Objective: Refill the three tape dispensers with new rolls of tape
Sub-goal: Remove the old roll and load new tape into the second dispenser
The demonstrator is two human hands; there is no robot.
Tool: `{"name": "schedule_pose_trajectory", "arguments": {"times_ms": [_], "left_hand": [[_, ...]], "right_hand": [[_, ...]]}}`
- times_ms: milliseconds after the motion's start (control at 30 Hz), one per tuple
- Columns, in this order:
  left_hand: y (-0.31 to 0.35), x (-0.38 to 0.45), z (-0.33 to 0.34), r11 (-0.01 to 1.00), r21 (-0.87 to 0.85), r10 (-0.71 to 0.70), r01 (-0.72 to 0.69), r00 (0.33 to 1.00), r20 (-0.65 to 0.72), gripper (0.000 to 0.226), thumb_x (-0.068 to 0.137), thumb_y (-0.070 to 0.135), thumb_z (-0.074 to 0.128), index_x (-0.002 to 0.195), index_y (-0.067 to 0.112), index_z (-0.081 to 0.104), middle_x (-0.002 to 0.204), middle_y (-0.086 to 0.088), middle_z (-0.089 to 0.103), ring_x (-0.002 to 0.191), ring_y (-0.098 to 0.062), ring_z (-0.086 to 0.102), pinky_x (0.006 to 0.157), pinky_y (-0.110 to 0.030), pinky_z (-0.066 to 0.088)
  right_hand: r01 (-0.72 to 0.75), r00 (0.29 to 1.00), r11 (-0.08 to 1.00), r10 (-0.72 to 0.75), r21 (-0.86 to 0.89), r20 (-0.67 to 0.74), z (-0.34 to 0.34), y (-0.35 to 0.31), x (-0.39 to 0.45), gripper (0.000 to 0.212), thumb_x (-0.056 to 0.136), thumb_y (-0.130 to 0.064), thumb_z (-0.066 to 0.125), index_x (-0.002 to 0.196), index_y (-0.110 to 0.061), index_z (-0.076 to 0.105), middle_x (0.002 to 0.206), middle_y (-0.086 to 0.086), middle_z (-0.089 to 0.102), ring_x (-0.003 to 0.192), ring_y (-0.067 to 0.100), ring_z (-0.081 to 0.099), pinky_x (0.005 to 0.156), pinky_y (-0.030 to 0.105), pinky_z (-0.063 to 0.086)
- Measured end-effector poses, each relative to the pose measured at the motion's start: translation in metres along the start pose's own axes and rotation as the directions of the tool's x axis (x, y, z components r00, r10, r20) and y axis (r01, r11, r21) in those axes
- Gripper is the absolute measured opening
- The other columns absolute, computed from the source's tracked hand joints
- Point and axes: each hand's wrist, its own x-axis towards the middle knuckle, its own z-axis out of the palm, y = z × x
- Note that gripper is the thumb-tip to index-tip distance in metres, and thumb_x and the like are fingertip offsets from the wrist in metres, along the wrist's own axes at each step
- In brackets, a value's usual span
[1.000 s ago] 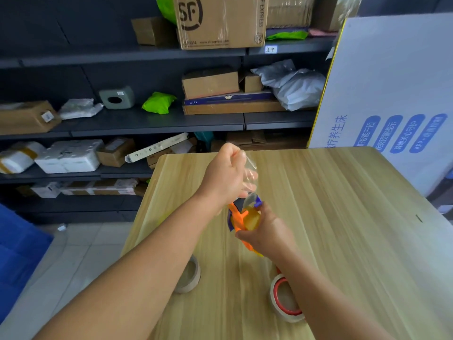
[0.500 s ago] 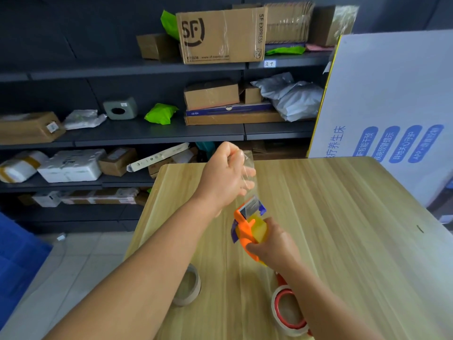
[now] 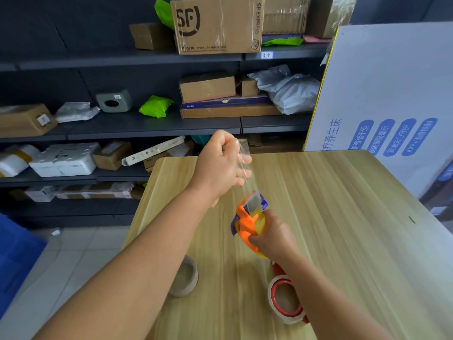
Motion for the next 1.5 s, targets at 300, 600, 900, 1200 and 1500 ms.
{"name": "schedule_pose_trajectory", "arguments": {"times_ms": [300,600,900,1200,1500], "left_hand": [[-0.037,0.025,-0.028,0.991,0.103,-0.062,0.089,0.969,-0.237,0.014,0.095,0.022,0.045,0.082,0.022,0.052,0.077,0.000,0.056,0.065,-0.015,0.057,0.057,-0.028,0.052],[-0.023,0.020,-0.015,0.977,0.180,0.155,-0.119,0.966,-0.207,0.016,0.091,0.020,0.051,0.076,0.016,0.055,0.062,0.003,0.056,0.047,0.002,0.050,0.050,-0.014,0.046],[-0.072,0.022,-0.039,0.967,-0.063,-0.252,0.245,0.910,-0.329,0.011,0.092,0.018,0.051,0.083,0.014,0.057,0.070,-0.002,0.056,0.062,-0.014,0.054,0.067,-0.032,0.053],[-0.118,-0.006,-0.033,0.789,-0.372,-0.595,0.489,0.759,-0.263,0.021,0.091,0.011,0.054,0.070,0.010,0.054,0.063,-0.002,0.050,0.053,-0.014,0.044,0.051,-0.025,0.043],[-0.133,-0.025,-0.021,0.770,-0.408,-0.596,0.490,0.781,-0.188,0.014,0.091,0.005,0.050,0.089,0.019,0.047,0.072,-0.004,0.051,0.057,-0.014,0.043,0.055,-0.025,0.038]], "right_hand": [[-0.024,0.995,0.994,0.013,0.110,0.099,0.001,0.010,-0.007,0.048,0.064,-0.027,0.073,0.102,-0.034,0.045,0.076,-0.015,0.054,0.064,-0.001,0.053,0.044,0.014,0.035],[-0.008,0.982,0.997,-0.007,0.077,0.189,0.006,0.012,-0.008,0.048,0.063,-0.029,0.074,0.103,-0.031,0.049,0.079,-0.013,0.054,0.068,0.005,0.055,0.054,0.023,0.047],[-0.010,0.995,0.990,-0.003,0.138,0.096,-0.014,0.019,-0.014,0.048,0.063,-0.023,0.076,0.105,-0.029,0.052,0.079,-0.012,0.054,0.066,0.004,0.053,0.050,0.020,0.038],[0.020,0.991,0.974,-0.050,0.226,0.125,-0.020,0.013,-0.014,0.040,0.059,-0.021,0.078,0.090,-0.034,0.056,0.078,-0.006,0.063,0.067,0.011,0.061,0.057,0.027,0.050],[-0.015,0.983,0.947,-0.044,0.321,0.176,-0.024,0.005,-0.018,0.046,0.051,-0.032,0.077,0.089,-0.043,0.052,0.083,-0.010,0.062,0.074,0.009,0.063,0.052,0.020,0.048]]}}
